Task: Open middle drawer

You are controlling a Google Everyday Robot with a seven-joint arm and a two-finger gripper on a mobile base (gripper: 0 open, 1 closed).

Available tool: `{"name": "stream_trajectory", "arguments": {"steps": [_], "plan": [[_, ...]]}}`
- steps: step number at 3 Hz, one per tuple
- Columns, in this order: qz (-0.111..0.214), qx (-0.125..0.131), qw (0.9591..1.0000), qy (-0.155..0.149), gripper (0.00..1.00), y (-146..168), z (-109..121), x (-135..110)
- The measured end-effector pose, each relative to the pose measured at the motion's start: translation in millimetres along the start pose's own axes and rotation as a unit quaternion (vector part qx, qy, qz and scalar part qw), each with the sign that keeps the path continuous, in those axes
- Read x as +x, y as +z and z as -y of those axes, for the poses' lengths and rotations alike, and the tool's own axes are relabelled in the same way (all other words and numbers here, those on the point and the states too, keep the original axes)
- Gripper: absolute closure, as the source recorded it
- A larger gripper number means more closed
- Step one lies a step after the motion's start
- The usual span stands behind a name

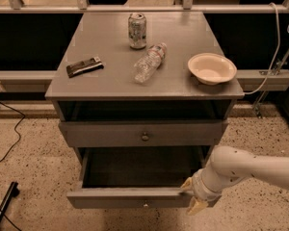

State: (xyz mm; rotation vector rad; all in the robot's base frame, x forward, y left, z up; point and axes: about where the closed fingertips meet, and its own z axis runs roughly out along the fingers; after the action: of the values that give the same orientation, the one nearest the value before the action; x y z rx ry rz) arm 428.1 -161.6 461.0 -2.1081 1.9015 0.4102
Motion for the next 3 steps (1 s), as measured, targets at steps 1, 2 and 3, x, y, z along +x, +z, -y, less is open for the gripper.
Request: {"name": "stream_trajectory", "arguments": {"steps": [1, 2, 3], "plan": [[0.002, 0.001, 0.9999, -0.015, 0.49, -15, -4, -17], [-0.002, 0.025, 0.9994, -0.023, 0.71, -25, 7, -28], [-0.010, 0.054, 0.9980, -0.032, 0.95, -29, 29, -34]]}}
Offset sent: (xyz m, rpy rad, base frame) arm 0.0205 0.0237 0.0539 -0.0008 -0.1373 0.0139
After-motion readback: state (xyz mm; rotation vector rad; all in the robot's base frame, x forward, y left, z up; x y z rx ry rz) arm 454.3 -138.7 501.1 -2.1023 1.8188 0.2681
